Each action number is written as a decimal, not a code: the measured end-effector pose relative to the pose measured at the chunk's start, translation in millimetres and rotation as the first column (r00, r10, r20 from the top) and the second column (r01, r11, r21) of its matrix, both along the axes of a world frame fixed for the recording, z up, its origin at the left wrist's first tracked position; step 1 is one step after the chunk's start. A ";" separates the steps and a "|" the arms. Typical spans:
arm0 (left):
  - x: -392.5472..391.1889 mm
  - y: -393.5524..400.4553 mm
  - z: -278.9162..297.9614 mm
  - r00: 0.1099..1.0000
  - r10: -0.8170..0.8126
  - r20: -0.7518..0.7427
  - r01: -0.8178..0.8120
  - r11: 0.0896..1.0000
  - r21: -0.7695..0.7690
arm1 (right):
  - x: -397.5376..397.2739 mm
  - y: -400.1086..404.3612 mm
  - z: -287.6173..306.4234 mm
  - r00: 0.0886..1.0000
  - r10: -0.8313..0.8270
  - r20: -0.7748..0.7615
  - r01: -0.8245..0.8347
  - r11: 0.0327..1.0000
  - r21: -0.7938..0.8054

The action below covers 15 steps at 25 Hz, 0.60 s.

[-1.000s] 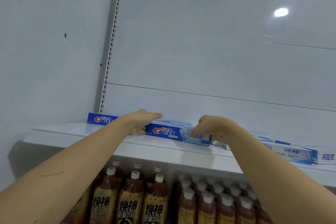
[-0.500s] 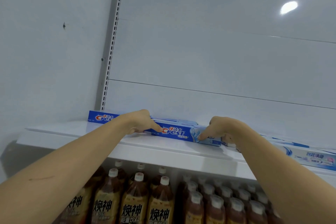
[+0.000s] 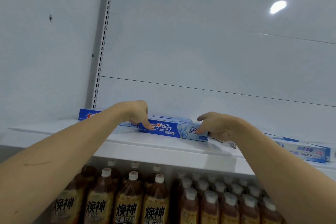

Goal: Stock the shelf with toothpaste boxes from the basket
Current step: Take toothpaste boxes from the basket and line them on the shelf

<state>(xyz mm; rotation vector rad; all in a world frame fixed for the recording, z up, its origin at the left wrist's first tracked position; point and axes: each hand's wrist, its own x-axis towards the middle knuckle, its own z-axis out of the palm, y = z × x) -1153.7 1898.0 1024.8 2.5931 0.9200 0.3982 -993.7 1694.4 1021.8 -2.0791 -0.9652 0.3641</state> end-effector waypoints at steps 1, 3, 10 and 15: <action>-2.0 1.7 4.5 1.000 0.000 -0.006 0.001 1.000 0.023 | 1.0 -1.4 2.0 0.998 0.013 -0.053 -0.010 0.998 0.065; -7.2 5.4 17.0 1.000 -0.023 0.006 0.023 1.000 -0.004 | 7.6 0.2 7.4 0.984 -0.013 -0.179 0.053 0.974 0.220; 5.6 11.1 38.4 0.943 -0.154 -0.294 0.158 0.987 -0.010 | 8.3 34.5 10.4 0.973 -0.137 -0.186 0.164 0.977 0.138; 10.7 32.1 31.1 0.883 -0.090 -0.460 0.161 0.980 0.117 | 15.7 55.8 9.2 0.974 -0.156 -0.161 0.178 0.976 0.127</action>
